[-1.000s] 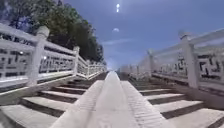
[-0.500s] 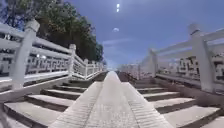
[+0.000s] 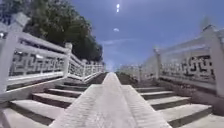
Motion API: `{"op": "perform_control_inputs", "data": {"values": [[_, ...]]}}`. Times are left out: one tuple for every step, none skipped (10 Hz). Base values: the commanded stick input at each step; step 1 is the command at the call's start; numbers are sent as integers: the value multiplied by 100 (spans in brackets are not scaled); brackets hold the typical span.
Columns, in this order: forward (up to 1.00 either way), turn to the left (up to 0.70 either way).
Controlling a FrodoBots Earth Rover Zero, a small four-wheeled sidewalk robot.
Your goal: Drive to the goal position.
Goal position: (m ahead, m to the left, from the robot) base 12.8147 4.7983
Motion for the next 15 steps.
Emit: {"op": "perform_control_inputs", "data": {"values": [[70,0],[70,0],[70,0],[70,0],[70,0],[70,0],[70,0],[70,0],[70,0],[70,0],[70,0],[70,0],[70,0],[70,0],[70,0]]}}
